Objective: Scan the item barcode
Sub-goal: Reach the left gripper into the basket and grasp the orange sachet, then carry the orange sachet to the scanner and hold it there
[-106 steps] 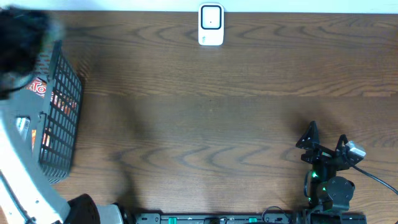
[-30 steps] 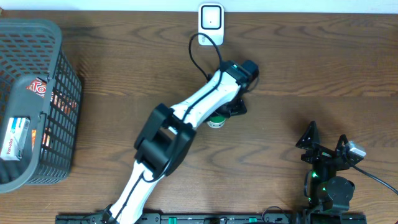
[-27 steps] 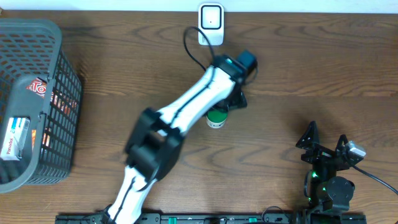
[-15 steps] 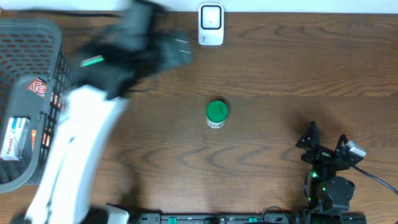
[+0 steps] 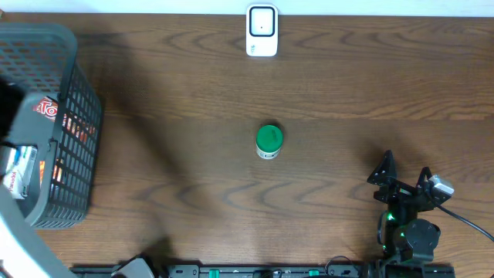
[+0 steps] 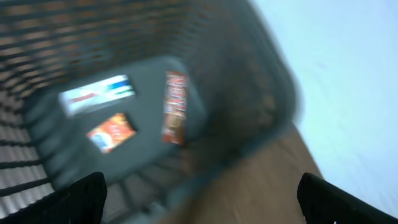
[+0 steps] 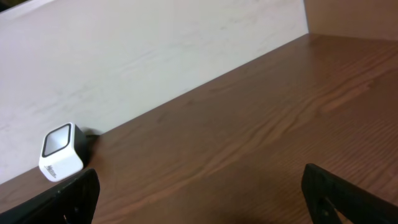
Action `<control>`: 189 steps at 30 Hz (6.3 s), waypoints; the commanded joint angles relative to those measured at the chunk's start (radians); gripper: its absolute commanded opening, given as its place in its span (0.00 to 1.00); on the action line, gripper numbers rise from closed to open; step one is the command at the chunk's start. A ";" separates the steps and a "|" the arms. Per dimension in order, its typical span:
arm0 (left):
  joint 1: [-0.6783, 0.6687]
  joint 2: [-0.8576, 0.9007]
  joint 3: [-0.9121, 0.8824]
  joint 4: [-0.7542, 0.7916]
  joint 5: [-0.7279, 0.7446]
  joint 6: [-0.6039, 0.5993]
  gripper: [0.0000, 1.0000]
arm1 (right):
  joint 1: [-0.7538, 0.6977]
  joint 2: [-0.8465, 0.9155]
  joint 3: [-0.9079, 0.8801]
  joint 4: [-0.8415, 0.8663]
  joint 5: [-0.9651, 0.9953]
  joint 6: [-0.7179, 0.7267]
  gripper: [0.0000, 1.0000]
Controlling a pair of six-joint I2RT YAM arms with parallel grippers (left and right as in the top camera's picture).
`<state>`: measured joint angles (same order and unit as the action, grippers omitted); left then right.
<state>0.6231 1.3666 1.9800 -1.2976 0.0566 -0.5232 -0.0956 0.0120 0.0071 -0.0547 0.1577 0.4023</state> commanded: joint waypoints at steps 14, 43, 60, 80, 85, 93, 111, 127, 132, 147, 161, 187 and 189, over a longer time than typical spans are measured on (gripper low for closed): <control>0.183 0.328 -0.309 0.042 -0.020 -0.297 0.98 | 0.008 -0.006 -0.002 -0.002 0.010 0.009 0.99; 0.182 0.447 -0.646 0.508 -0.102 -0.439 0.98 | 0.008 -0.006 -0.002 -0.002 0.010 0.009 0.99; 0.183 0.627 -0.646 0.559 -0.042 -0.404 0.89 | 0.008 -0.006 -0.002 -0.002 0.010 0.009 0.99; 0.183 0.369 -0.404 0.496 0.386 -0.256 0.59 | 0.008 -0.006 -0.002 -0.002 0.010 0.009 0.99; 0.183 0.159 -0.282 0.521 0.393 -0.255 0.60 | 0.008 -0.006 -0.002 -0.002 0.010 0.009 0.99; -0.039 -0.117 -0.274 0.513 0.407 -0.254 0.62 | 0.008 -0.006 -0.002 -0.002 0.010 0.009 0.99; -0.837 0.144 -0.355 0.198 -0.130 -0.192 0.62 | 0.008 -0.006 -0.002 -0.002 0.010 0.009 0.99; -0.969 0.404 -0.796 0.433 -0.198 -0.727 0.63 | 0.008 -0.006 -0.002 -0.002 0.010 0.009 0.99; -1.015 0.405 -0.900 0.499 -0.179 -0.977 0.67 | 0.008 -0.006 -0.002 -0.002 0.010 0.009 0.99; -1.058 0.371 -0.941 0.590 -0.069 -1.137 0.97 | 0.008 -0.006 -0.002 -0.002 0.010 0.009 0.99; -1.058 0.146 -0.940 0.612 -0.195 -0.896 0.76 | 0.008 -0.006 -0.002 -0.002 0.010 0.009 0.99; -1.051 0.425 -0.948 0.473 -0.320 -0.865 0.08 | 0.008 -0.006 -0.002 -0.002 0.010 0.009 0.99; -1.051 0.431 -0.948 0.476 -0.262 -0.865 0.08 | 0.008 -0.006 -0.002 -0.002 0.010 0.009 0.99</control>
<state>-0.4328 1.7821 1.0401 -0.8211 -0.2974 -1.3869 -0.0956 0.0120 0.0071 -0.0547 0.1577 0.4023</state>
